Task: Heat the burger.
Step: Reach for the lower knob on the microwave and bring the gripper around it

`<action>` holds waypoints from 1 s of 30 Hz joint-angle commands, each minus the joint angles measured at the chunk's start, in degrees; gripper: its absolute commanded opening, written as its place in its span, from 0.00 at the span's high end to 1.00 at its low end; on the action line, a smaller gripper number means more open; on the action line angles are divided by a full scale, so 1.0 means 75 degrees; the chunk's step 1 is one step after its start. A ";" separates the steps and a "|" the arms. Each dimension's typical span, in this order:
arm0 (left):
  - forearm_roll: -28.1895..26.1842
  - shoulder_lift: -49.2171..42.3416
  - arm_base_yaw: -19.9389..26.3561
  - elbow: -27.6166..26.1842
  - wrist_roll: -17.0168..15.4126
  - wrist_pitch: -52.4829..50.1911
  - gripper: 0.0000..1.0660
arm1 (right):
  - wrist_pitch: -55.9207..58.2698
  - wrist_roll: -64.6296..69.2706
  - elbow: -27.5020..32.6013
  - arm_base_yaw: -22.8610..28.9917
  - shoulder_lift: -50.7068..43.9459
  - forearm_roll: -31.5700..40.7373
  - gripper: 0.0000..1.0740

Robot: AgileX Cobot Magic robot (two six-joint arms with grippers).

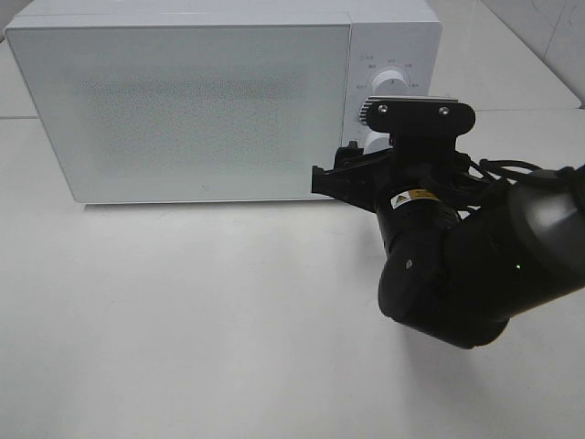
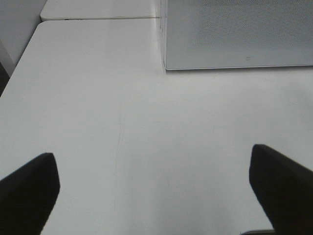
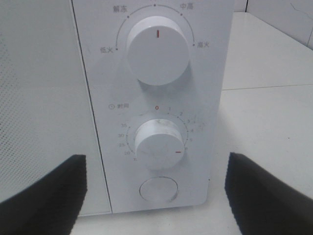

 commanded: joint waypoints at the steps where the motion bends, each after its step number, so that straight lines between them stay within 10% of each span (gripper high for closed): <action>1: -0.0015 -0.0138 -0.0031 0.0023 -0.0061 -0.0122 0.08 | -0.1490 0.0069 -0.0122 -0.0069 0.0053 -0.0145 0.29; 30: -0.0015 -0.0138 -0.0031 0.0023 -0.0061 -0.0122 0.08 | -0.1406 0.0283 -0.1154 -0.0894 0.1085 -0.0756 0.29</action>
